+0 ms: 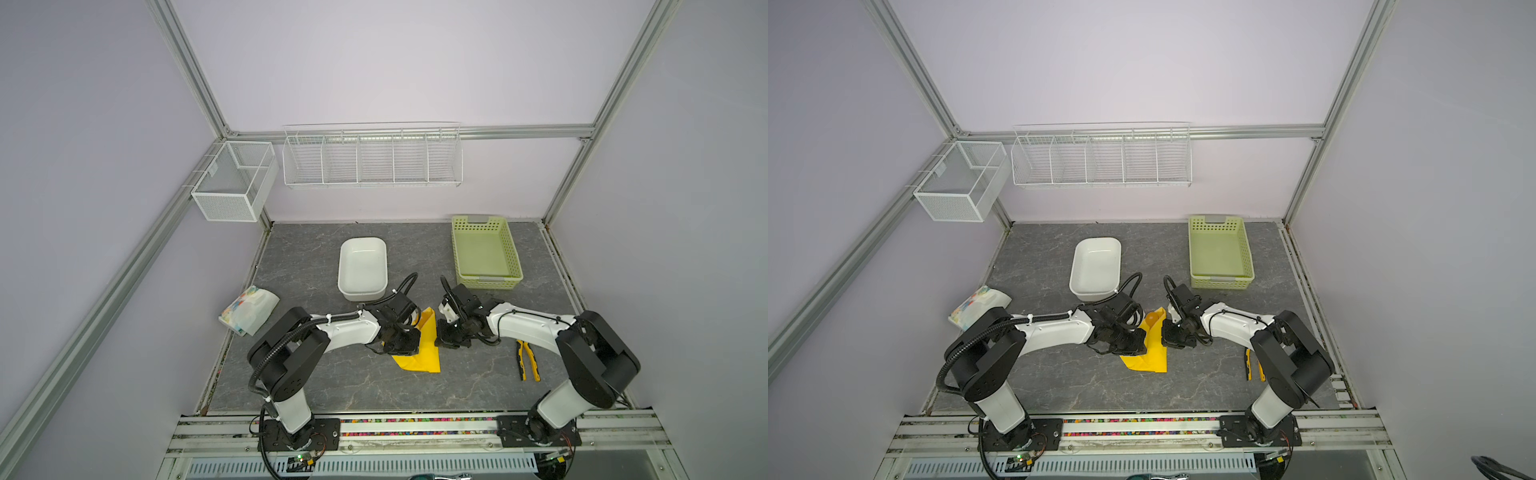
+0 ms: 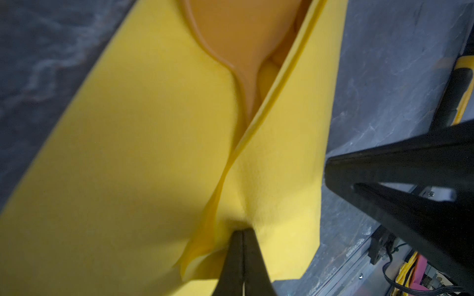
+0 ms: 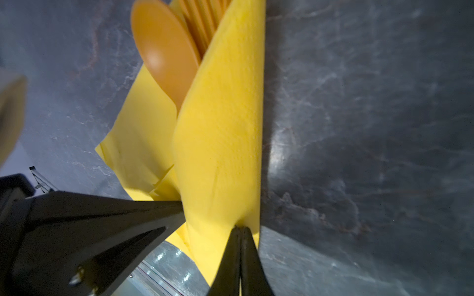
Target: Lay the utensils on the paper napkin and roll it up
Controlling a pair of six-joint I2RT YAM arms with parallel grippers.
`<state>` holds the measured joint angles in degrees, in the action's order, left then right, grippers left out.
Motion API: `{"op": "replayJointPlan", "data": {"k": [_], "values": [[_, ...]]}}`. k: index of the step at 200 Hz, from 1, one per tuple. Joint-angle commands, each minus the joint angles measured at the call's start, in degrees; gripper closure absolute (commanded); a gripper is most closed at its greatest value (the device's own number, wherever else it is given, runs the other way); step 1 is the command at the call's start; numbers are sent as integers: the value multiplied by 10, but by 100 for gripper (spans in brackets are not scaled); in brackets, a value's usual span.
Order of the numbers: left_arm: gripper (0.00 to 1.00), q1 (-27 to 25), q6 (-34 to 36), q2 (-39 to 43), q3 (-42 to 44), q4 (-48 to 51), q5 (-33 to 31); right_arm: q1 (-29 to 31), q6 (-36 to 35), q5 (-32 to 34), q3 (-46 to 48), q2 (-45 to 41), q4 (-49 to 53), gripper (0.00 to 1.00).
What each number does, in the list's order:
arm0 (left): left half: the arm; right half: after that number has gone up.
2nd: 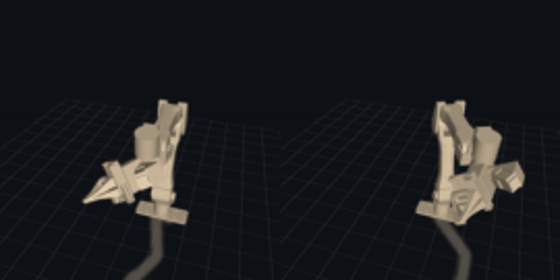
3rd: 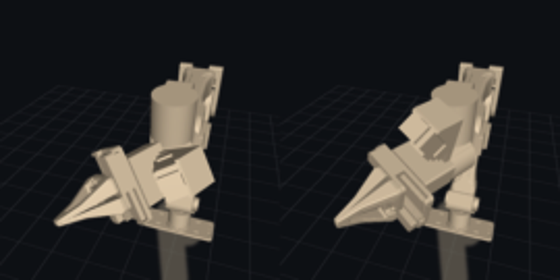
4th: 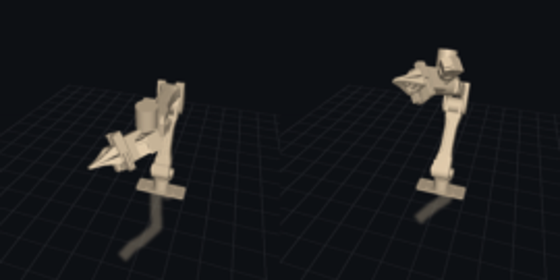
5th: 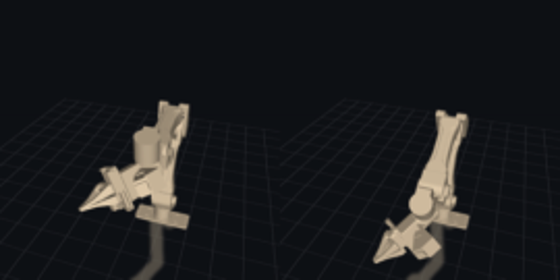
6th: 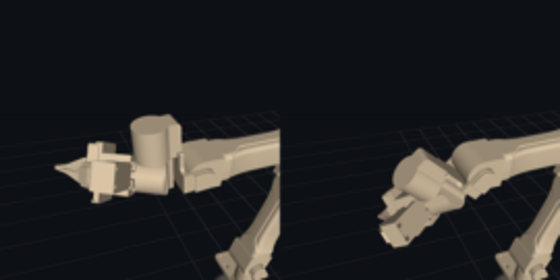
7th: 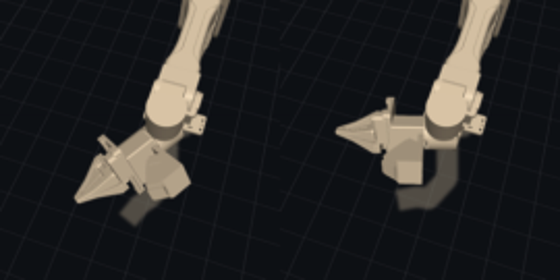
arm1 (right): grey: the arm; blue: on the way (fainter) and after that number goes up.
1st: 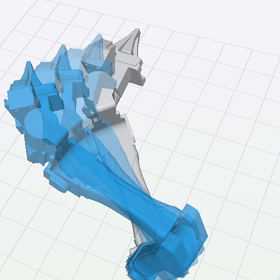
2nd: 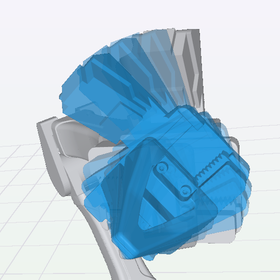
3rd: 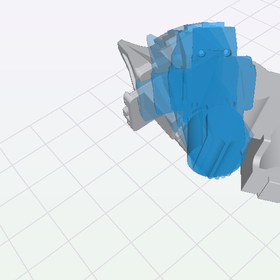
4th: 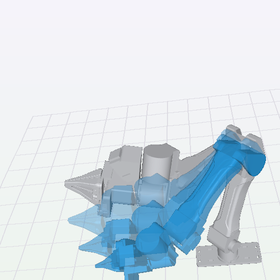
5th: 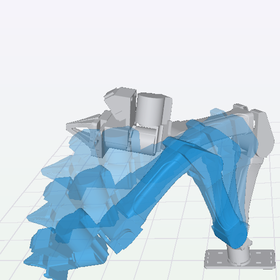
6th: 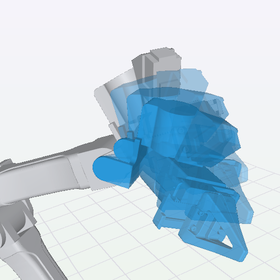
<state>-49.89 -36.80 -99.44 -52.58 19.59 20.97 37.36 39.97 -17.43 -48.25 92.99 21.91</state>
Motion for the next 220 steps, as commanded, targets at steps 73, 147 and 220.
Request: {"op": "replayJointPlan", "data": {"k": [73,147,220], "values": [[100,2,9,-18,23,52,-41,-8,-30,35,-17,-17,44,94],[100,2,9,-16,24,53,-41,-8,-32,6,-43,9,10,93],[100,2,9,-17,23,51,-41,-11,-42,37,-37,40,40,93]]}}
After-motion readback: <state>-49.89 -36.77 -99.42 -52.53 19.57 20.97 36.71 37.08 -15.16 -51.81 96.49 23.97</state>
